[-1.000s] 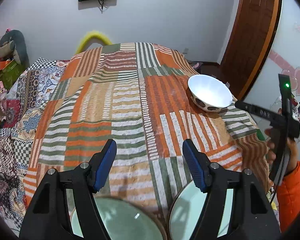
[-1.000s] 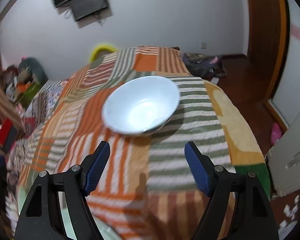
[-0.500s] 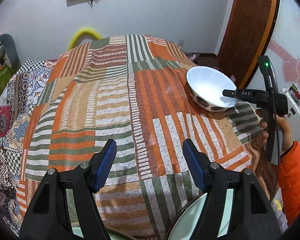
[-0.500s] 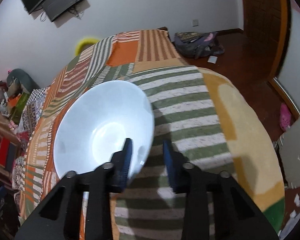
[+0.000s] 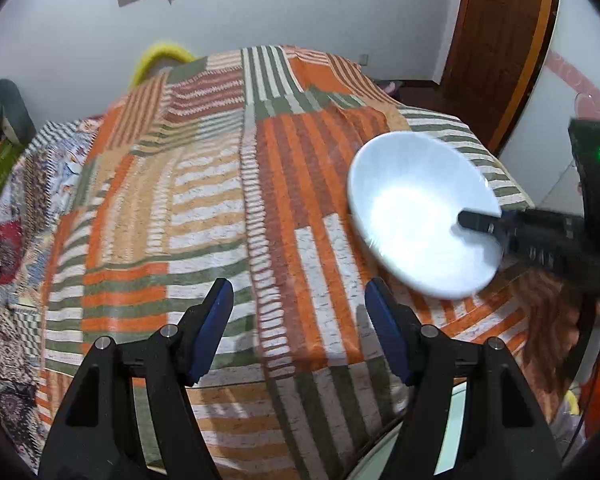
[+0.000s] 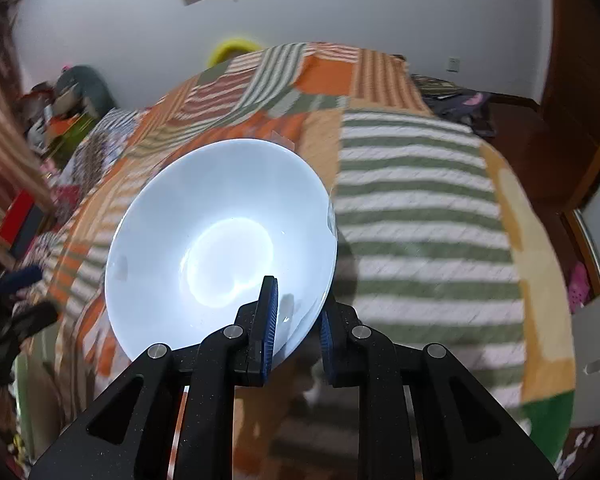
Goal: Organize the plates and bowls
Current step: 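Grasp the spotted white bowl rim with both grippers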
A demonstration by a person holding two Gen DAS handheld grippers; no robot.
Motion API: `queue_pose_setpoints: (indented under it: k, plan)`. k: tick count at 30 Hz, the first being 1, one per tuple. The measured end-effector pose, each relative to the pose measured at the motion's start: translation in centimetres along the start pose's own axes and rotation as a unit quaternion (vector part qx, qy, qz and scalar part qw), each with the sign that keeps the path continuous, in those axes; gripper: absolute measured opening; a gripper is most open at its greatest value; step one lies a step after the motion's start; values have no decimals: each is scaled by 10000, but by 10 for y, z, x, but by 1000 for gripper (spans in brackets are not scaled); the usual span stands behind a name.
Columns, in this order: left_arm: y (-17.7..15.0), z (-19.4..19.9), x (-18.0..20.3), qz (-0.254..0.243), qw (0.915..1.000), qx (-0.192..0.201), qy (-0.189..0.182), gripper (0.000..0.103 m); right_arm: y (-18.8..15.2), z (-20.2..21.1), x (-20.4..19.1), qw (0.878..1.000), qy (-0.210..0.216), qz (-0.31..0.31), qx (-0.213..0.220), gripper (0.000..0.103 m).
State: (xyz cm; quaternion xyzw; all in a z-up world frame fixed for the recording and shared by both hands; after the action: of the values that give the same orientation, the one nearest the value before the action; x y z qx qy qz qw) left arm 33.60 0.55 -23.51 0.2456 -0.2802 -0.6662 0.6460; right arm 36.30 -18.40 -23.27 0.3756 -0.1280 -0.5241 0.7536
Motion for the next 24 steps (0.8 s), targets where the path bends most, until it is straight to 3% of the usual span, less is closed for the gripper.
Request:
queue_pose_setpoints:
  k: [2, 7, 14, 16, 18, 24]
  plan:
    - [-2, -2, 1, 59, 10000, -56, 7, 68, -8, 3, -9, 9998, 184, 29, -71, 17]
    - [-2, -5, 6, 213, 9993, -161, -272, 69, -11, 7, -13, 9998, 164, 108, -63, 19]
    - [5, -15, 15, 184, 9989, -172, -398, 68, -8, 0, -9, 9986, 386, -315, -174, 23]
    - [8, -20, 18, 136, 9989, -183, -398, 63, -5, 0, -7, 9985, 359, -390, -131, 26]
    - [12, -27, 22, 48, 9990, -205, -391, 53, -2, 0, -3, 9983, 302, -499, -65, 38]
    - [9, -49, 29, 95, 9973, -474, -549, 25, -2, -5, 1, 9980, 184, -597, -38, 35]
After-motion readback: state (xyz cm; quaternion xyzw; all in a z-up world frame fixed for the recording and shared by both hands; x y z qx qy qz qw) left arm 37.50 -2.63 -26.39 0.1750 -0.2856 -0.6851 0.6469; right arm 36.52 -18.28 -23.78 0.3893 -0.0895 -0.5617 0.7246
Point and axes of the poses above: each gripper's, at about its wrist camera, not at the fingertips, and z roughly against the way its jaws point, x to its right, y to its top, the point moved 7 cm from there along -z, roughly the way its jaws point, and after that the axes turned 9 degrees about x, right-handed, at the moved point
